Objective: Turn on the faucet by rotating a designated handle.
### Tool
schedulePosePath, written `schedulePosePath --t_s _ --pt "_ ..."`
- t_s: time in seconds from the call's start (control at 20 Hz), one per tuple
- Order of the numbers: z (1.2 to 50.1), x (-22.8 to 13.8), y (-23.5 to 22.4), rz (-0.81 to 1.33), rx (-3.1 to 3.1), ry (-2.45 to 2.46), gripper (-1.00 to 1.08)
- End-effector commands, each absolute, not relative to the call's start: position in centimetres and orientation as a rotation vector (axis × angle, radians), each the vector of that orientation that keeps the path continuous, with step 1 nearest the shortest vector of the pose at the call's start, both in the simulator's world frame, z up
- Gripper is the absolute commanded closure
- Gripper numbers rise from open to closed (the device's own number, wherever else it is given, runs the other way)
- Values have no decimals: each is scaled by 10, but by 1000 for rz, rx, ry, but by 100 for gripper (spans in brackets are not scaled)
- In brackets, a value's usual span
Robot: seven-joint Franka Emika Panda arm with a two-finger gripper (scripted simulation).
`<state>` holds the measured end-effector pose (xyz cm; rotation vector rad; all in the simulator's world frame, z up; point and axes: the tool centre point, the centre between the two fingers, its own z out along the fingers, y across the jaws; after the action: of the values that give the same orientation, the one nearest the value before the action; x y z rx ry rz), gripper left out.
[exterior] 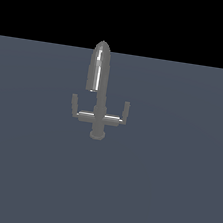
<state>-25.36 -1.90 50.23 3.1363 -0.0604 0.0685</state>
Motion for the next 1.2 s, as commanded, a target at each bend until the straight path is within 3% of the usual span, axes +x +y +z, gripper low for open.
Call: schedulePosePath --t_s 0.0,0.55,1.15 --pt "502 -254 -19 68 3136 -60 108" --pt "492 -234 -29 21 3205 -112 108" --pt "450 -177 -59 -145 3416 -291 108"
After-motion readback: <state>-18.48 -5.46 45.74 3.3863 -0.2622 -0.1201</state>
